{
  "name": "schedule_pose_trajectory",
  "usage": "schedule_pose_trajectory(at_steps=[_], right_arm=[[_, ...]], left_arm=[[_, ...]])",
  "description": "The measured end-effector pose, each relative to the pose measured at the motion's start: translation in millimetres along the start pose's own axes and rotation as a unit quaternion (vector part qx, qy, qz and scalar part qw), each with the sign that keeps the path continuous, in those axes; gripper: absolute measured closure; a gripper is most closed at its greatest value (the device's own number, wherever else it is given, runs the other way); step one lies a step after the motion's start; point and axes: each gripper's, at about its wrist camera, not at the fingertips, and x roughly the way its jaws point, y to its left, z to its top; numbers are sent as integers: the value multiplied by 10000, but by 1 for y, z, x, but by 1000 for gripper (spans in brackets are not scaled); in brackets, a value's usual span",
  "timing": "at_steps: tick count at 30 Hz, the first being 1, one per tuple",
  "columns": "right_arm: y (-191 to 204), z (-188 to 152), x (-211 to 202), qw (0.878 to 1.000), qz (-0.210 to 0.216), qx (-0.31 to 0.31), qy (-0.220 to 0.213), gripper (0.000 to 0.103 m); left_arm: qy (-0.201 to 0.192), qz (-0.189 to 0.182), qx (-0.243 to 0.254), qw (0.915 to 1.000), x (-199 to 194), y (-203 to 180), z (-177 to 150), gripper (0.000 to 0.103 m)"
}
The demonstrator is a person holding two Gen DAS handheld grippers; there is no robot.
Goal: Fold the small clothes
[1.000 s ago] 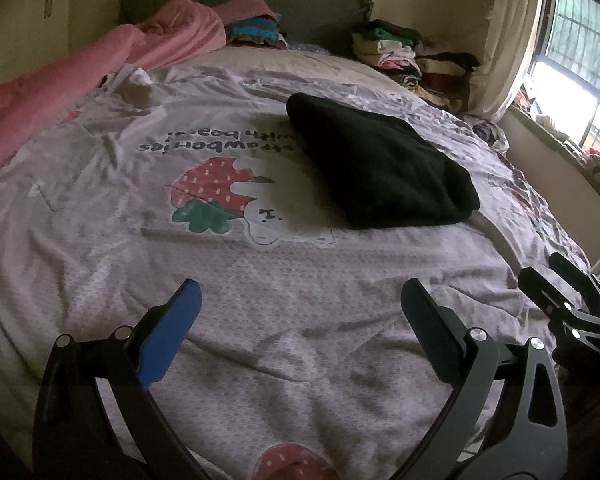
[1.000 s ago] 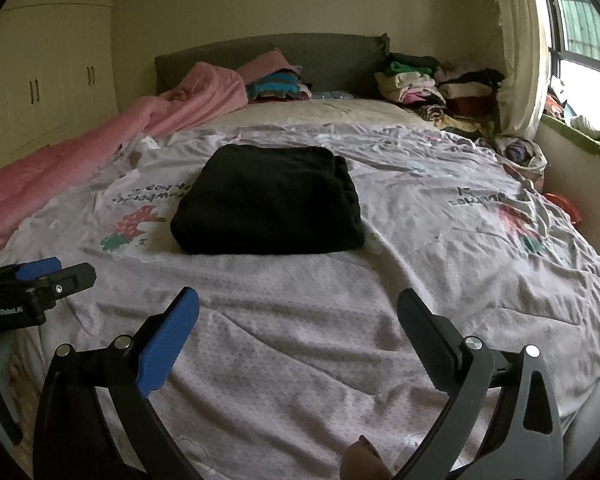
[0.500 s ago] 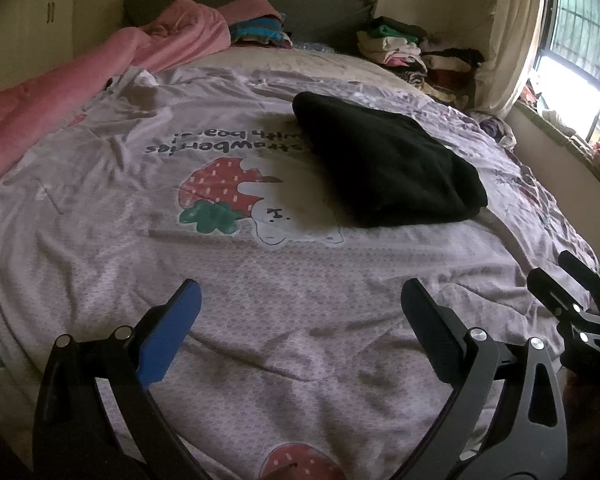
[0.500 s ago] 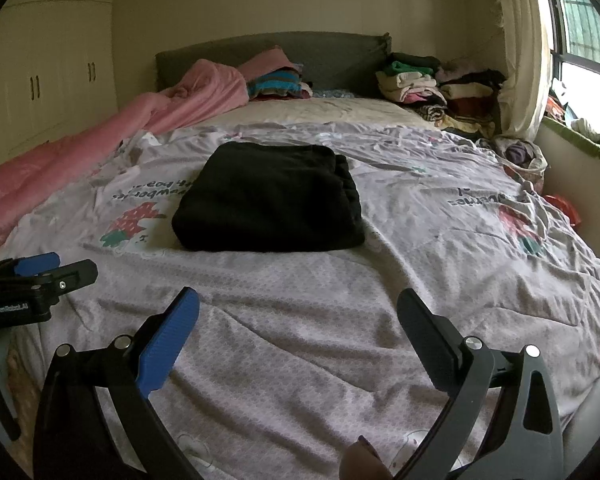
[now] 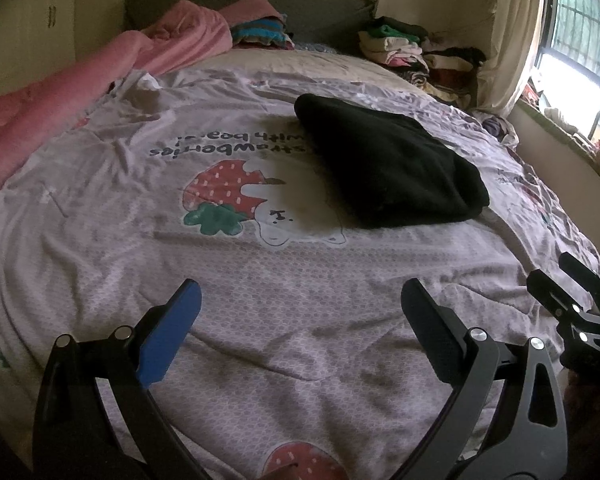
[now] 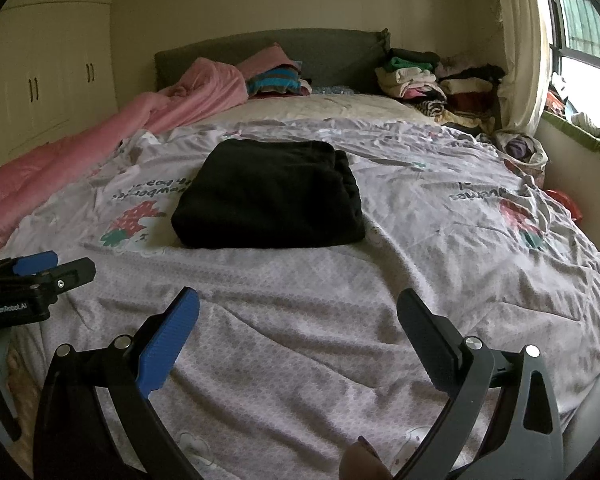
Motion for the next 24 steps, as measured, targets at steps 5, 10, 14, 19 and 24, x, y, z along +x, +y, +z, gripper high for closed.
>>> schedule_pose_trajectory(at_steps=[5,10,14,19,24], right_arm=[[1,0,0,10000,-2,-4,9,4],[1,0,1,10000,-6,-4,17,4],[1,0,1,10000,-1,-14,12,4],[1,0,1,10000,-32,-27,2,4],[0,-1,1,10000,-84,-18,11,4]], left_arm=[[-5,-2,-16,10000,0,-1,0,9],[2,20,-8,10000,0,-1,0,9],[5,20,1,10000,0,-1,0,9],[29,24,3,10000,0,0,-1,9],[79,40,24,10000,2,2,-3,9]])
